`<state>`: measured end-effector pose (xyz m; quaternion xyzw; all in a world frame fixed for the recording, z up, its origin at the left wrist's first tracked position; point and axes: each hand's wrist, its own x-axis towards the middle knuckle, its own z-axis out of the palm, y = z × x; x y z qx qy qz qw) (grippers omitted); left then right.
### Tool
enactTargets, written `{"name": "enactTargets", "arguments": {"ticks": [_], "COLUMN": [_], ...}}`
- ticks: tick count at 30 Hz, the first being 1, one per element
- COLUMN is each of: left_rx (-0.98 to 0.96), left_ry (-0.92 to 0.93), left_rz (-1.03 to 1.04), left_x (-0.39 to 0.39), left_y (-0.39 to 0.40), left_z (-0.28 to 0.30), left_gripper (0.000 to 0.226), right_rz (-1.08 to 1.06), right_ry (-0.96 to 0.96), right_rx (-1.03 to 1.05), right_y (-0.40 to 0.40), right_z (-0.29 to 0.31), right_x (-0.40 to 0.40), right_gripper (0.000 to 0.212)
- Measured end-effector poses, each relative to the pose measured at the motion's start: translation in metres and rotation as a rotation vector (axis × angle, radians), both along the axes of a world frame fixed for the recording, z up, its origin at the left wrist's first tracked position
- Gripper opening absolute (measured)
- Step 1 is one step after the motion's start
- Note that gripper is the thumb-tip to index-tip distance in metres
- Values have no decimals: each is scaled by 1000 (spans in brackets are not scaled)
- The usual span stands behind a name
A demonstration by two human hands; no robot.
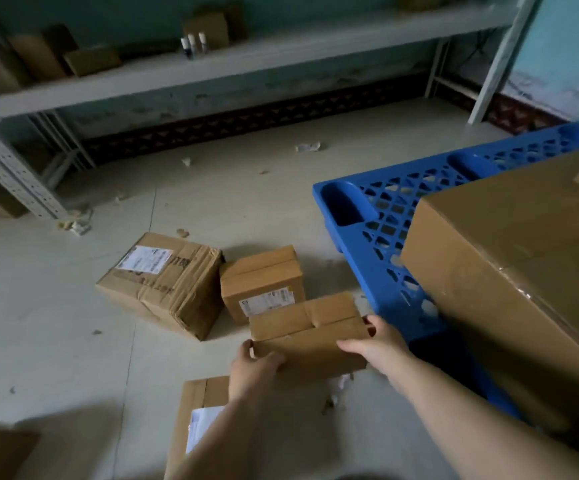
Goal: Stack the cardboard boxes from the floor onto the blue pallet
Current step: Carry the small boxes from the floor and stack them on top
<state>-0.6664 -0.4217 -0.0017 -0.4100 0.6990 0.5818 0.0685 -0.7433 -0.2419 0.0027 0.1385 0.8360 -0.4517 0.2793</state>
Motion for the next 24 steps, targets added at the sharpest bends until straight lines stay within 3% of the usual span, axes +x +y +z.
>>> {"name": "enactTargets", "arguments": {"ticks": [6,14,17,21,24], "left_rx": [-90,-131,-82,61,174], "left_ry": [236,506,582,642,665], "left_rz": [-35,-186,-303,-468,-635], "left_x": [-52,-90,-100,-99,-89], "left_y": [13,88,143,231,300], "left_z": [109,271,321,369,387], "left_gripper": [69,41,29,26,26], "right_rz": [-133,-317,-417,-565,-710], "right_ry": [203,461,567,700,762], "right_rx": [-195,-294,-296,-243,-172], "right_y": [16,100,162,252,323], "right_z": [100,256,313,372,401], "right_x": [-39,-61,-52,-15,23], "right_gripper": [78,71,73,45,46]}}
